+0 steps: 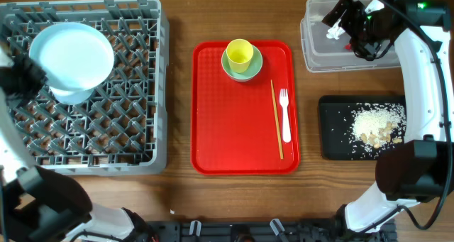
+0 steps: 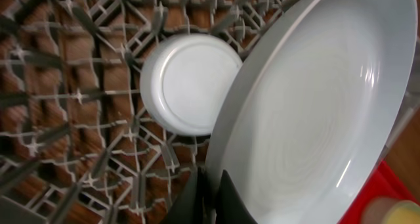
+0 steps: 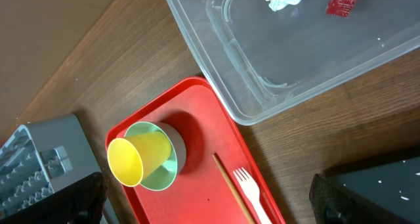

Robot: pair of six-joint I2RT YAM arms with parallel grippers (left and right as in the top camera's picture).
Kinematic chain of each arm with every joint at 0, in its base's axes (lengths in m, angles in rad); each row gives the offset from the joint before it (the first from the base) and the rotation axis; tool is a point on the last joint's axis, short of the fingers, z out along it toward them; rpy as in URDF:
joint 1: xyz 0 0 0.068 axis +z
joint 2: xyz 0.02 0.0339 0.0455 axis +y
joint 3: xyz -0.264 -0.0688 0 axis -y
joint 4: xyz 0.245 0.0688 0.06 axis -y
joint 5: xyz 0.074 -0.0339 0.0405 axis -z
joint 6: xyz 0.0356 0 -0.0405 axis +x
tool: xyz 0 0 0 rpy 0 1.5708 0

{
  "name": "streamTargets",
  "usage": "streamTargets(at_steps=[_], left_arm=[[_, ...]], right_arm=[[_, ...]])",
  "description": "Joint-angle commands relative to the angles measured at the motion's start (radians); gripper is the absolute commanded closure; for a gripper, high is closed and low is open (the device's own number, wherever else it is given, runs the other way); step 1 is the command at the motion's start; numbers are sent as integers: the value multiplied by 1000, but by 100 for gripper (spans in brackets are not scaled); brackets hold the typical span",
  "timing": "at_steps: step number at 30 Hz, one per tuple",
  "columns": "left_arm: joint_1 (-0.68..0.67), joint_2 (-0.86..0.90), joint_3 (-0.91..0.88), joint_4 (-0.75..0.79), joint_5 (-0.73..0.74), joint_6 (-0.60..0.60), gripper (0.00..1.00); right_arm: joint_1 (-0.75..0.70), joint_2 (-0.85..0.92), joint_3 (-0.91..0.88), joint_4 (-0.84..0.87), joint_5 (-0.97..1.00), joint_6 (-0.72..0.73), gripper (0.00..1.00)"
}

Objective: Sort waste into correct bins and load items into the dishwasher rack
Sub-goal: 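Push the plate upright into the rack slots with the left gripper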

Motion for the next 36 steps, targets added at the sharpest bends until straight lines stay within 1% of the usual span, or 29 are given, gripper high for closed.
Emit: streamTargets(at_steps=[1, 3, 6, 7, 9, 12, 14, 17, 19, 29, 32, 34, 36], left_arm=[[-163, -14, 18, 57, -385, -51, 96], [-316, -3, 18, 137, -671, -51, 96], [-404, 14, 18, 212, -876, -40, 96], [-419, 22, 18, 228, -907, -33, 96], [-438, 47, 18, 253, -922, 7, 96], [-436, 88, 18, 275, -965, 10, 96], [-436, 113, 18, 308, -1026, 20, 96], [-441, 123, 18, 357, -957, 90, 96], [-452, 123, 18, 381, -950, 116, 96], [-516, 126, 18, 392, -947, 116, 95], [-534, 126, 18, 359, -831, 109, 91], [-523, 134, 18, 354, -800, 23, 89], [-484, 146, 18, 345, -771, -77, 95]], right_arm=[[2, -21, 7, 3, 19, -2, 0], [2, -21, 7, 3, 19, -2, 0], [2, -21, 7, 3, 19, -2, 0], [2, -21, 7, 3, 19, -2, 0], [2, -21, 7, 3, 19, -2, 0], [2, -21, 7, 3, 19, -2, 0], [2, -21, 7, 3, 19, -2, 0], [2, -21, 7, 3, 19, -2, 0], [2, -21, 7, 3, 19, -2, 0], [2, -21, 7, 3, 19, -2, 0], [2, -21, 7, 3, 19, -2, 0], [2, -21, 7, 3, 19, -2, 0], [2, -21, 7, 3, 19, -2, 0]])
